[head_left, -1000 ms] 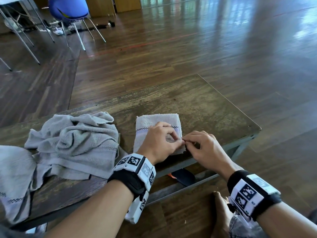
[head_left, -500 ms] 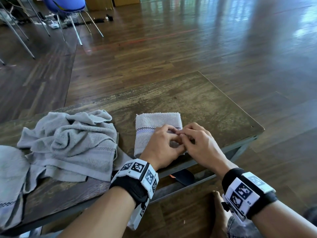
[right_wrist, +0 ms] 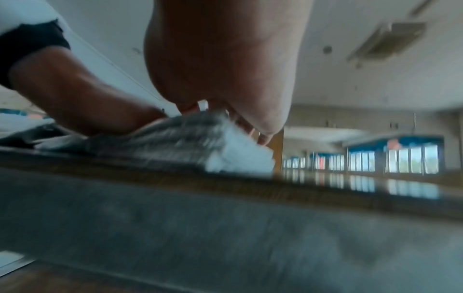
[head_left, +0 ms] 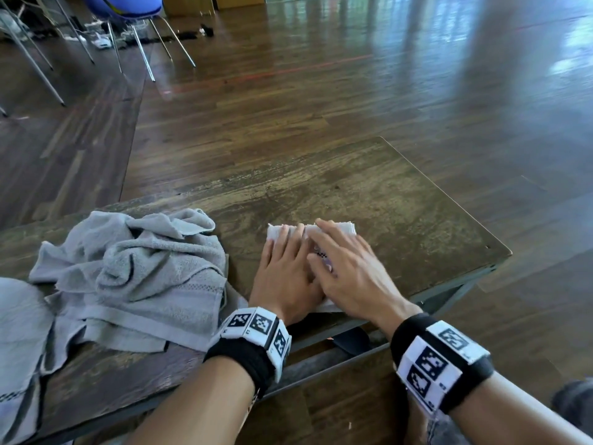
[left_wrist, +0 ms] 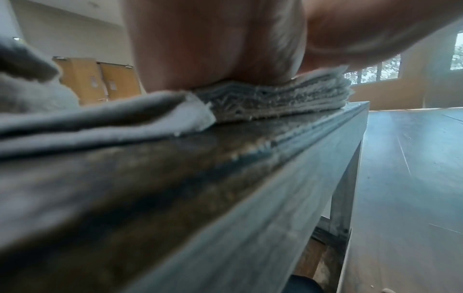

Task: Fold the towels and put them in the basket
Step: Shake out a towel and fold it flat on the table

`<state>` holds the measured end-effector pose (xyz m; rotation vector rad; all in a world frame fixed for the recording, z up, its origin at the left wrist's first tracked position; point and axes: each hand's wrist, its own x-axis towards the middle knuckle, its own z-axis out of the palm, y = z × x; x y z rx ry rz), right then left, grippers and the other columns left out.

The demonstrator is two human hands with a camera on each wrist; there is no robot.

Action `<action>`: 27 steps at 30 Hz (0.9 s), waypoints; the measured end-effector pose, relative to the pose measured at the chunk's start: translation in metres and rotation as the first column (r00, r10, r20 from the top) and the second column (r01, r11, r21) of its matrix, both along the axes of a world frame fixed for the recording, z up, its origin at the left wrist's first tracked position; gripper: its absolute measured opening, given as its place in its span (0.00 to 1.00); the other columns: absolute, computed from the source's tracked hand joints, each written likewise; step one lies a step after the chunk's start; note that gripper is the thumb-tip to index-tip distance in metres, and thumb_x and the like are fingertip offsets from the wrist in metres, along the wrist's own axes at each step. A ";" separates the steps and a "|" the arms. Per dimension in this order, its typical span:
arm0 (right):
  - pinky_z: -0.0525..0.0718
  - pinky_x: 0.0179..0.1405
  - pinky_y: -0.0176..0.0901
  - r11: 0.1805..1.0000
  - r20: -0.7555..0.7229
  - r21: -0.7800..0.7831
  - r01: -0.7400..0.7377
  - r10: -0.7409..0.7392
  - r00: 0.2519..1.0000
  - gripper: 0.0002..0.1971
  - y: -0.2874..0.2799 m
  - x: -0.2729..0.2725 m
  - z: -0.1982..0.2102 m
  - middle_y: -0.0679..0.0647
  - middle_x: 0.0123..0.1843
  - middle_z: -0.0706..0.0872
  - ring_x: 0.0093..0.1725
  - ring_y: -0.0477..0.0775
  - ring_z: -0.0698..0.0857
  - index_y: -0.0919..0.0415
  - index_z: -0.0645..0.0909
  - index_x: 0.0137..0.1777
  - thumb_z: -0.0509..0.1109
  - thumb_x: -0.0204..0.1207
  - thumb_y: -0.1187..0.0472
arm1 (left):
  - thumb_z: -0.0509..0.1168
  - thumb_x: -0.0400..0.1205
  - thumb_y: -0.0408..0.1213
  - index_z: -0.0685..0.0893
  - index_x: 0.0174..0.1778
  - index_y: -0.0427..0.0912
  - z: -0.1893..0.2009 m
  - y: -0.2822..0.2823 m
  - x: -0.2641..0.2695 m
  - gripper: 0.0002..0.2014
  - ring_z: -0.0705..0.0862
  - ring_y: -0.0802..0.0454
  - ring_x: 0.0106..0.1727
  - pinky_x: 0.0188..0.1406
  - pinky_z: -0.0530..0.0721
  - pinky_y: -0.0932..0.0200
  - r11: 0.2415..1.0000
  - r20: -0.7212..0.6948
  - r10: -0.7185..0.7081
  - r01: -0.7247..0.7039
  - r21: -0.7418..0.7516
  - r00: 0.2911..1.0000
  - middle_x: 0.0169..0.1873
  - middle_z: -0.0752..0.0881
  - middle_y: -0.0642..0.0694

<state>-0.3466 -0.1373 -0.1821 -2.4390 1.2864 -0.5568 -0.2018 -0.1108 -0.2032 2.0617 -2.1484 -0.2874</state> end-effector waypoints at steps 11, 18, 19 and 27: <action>0.33 0.87 0.50 0.966 -0.081 0.205 0.159 -0.145 0.986 0.37 -0.003 0.008 -0.025 0.42 0.90 0.36 0.85 0.38 0.30 0.53 0.40 0.90 0.37 0.85 0.35 | 0.41 0.89 0.58 0.40 0.88 0.55 -0.001 -0.006 0.011 0.32 0.32 0.63 0.85 0.87 0.36 0.45 0.993 -0.148 0.104 -0.094 0.076 0.983 0.87 0.36 0.60; 0.33 0.86 0.47 0.950 -0.095 0.217 0.223 -0.207 0.974 0.34 -0.001 0.005 -0.028 0.46 0.90 0.33 0.87 0.42 0.32 0.56 0.36 0.90 0.43 0.89 0.44 | 0.42 0.89 0.56 0.40 0.88 0.54 -0.003 -0.005 0.009 0.32 0.34 0.63 0.86 0.86 0.36 0.46 0.985 -0.173 0.172 -0.164 0.059 0.970 0.87 0.36 0.60; 0.33 0.86 0.48 0.947 -0.098 0.224 0.231 -0.214 0.972 0.35 -0.001 0.005 -0.028 0.46 0.90 0.33 0.87 0.43 0.33 0.56 0.35 0.90 0.44 0.89 0.45 | 0.42 0.89 0.57 0.40 0.88 0.54 -0.003 -0.005 0.009 0.33 0.35 0.63 0.86 0.87 0.37 0.47 0.982 -0.164 0.189 -0.182 0.053 0.968 0.87 0.36 0.59; 0.35 0.87 0.50 0.923 -0.150 0.244 0.299 -0.268 0.952 0.39 0.006 -0.002 -0.031 0.48 0.90 0.33 0.88 0.48 0.32 0.55 0.32 0.89 0.44 0.84 0.40 | 0.40 0.88 0.59 0.39 0.88 0.52 0.002 -0.008 0.007 0.34 0.36 0.60 0.87 0.86 0.43 0.46 0.958 -0.116 0.272 -0.258 0.124 0.955 0.87 0.36 0.58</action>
